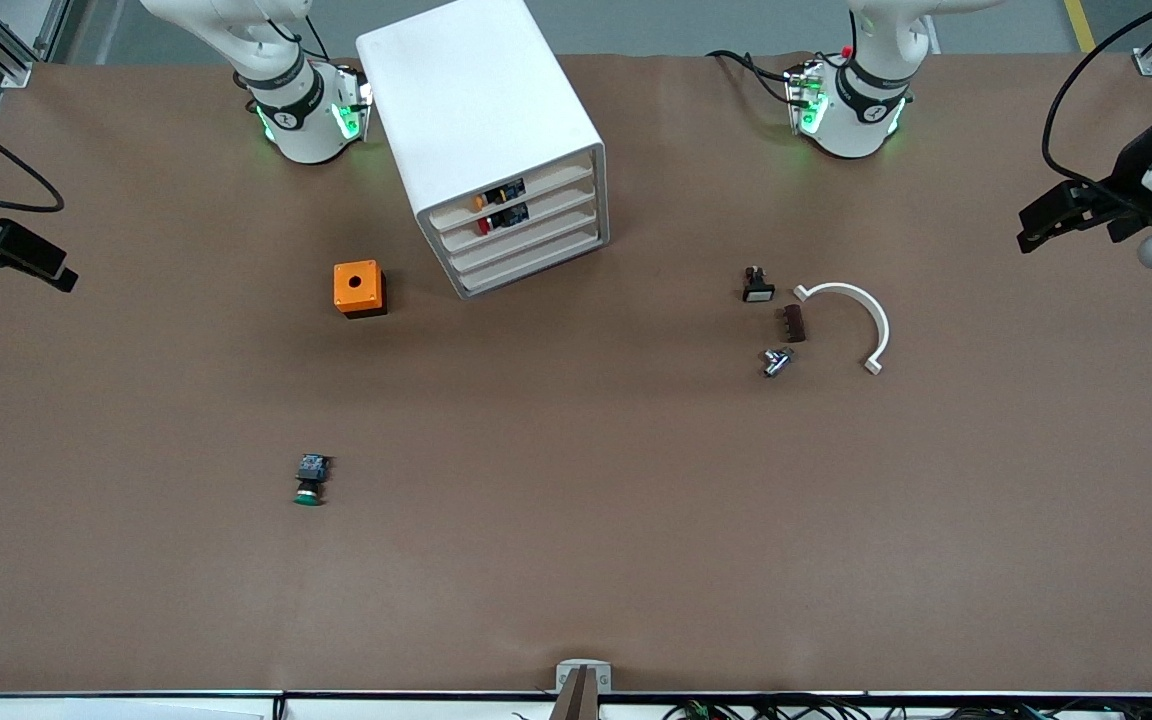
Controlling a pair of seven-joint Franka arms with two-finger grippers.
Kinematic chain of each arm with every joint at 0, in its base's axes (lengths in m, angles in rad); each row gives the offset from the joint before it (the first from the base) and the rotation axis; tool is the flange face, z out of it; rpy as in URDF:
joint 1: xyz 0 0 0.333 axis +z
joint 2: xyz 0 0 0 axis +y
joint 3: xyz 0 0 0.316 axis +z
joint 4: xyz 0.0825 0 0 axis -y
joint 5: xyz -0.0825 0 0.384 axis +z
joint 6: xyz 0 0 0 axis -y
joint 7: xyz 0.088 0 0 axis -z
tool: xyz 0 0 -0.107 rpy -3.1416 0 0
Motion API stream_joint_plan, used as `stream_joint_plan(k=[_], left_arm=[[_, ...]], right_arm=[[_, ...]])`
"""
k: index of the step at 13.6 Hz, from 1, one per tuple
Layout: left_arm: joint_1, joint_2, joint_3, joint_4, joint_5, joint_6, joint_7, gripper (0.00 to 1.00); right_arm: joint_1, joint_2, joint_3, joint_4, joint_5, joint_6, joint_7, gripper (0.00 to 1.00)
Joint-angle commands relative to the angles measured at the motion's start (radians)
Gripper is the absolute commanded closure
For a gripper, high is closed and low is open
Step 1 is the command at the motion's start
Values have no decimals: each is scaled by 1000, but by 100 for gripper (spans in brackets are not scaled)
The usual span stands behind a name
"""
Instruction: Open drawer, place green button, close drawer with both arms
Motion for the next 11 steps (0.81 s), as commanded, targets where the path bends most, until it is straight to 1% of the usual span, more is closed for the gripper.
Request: stream_joint_plan(k=[1, 4, 6, 8, 9, 10, 11], left_arm=[[5, 7, -4, 16, 1, -7, -8, 0], [-1, 18, -5, 21, 1, -7, -6, 0], [-1, 66, -5, 67, -1, -10, 3, 0], [-7, 114, -8, 75, -1, -10, 9, 0], [-5, 140, -10, 73, -6, -9, -3, 0], [-10, 154, -12, 73, -10, -6, -9, 0], [-11, 182, -12, 75, -13, 4, -11, 0]], right_arm=[[-19, -20, 21, -14, -11, -1, -14, 0], [-19, -20, 23, -14, -13, 6, -14, 0], [-21, -20, 23, -14, -13, 2, -14, 0], [-21, -20, 23, -14, -13, -3, -14, 6], [-21, -20, 23, -14, -13, -6, -14, 8], [-21, -19, 23, -12, -11, -11, -12, 6], [-23, -17, 23, -11, -8, -11, -14, 0]])
